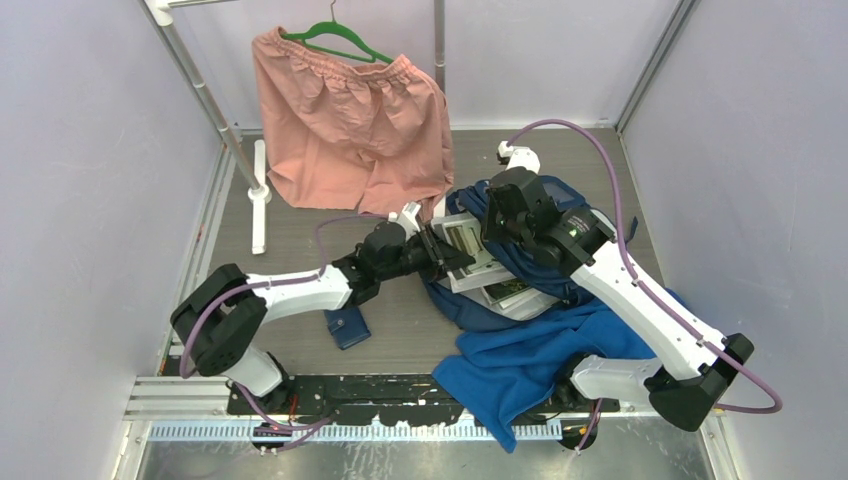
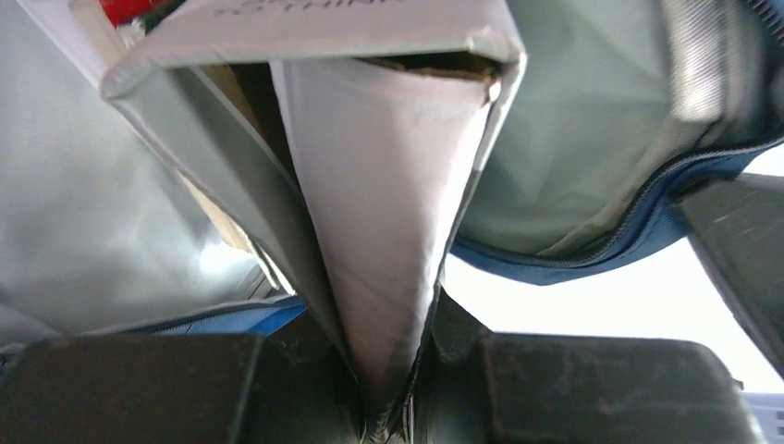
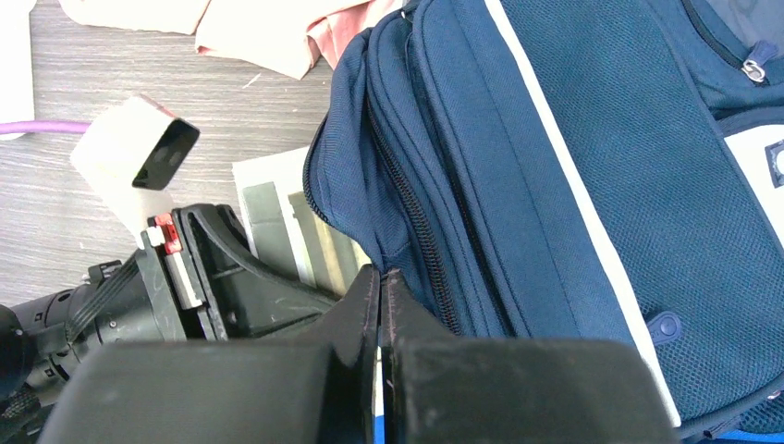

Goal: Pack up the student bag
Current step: Place the book in the student bag.

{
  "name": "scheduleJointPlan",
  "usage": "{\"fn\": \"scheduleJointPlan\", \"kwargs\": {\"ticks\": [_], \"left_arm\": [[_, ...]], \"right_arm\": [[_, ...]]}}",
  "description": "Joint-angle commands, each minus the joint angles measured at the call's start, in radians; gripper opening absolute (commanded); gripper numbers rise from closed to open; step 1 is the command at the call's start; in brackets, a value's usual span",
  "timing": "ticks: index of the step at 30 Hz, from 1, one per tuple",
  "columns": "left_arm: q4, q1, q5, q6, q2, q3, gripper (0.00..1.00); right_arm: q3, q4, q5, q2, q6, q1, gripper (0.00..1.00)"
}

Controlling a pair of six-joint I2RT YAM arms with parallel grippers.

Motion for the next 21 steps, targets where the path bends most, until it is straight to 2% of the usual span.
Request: {"fn": "scheduleJointPlan", "kwargs": {"ticks": [1, 5, 10, 14, 17, 21], "left_arm": [[0.176, 0.017, -0.090, -0.035, 0.020, -0.014, 0.12], [0.270, 0.018, -0.146, -0.068, 0.064, -0.026, 0.07], [0.267, -0.020, -0.073, -0.057, 0.173, 0.098, 0.11], [0.187, -0.068, 0.027, 0.005, 0.282, 0.231, 0.23], [0.171, -0.081, 0.068, 0.006, 0.317, 0.243, 0.39], [0.106, -0.080, 0.070, 0.051, 0.275, 0.216, 0.67]], "right_arm": [[0.007, 0.108, 0.011, -0.055, 0.037, -0.002, 0.01], [0.006, 0.102, 0.011, -0.056, 0.042, -0.002, 0.01], [0.008, 0.101, 0.003, -0.058, 0.048, -0.003, 0.01], [-0.001, 0.103, 0.009, -0.061, 0.051, -0.002, 0.01], [-0.003, 0.103, 0.014, -0.062, 0.050, -0.002, 0.01], [-0.008, 0.104, 0.020, -0.067, 0.044, -0.003, 0.01]]}}
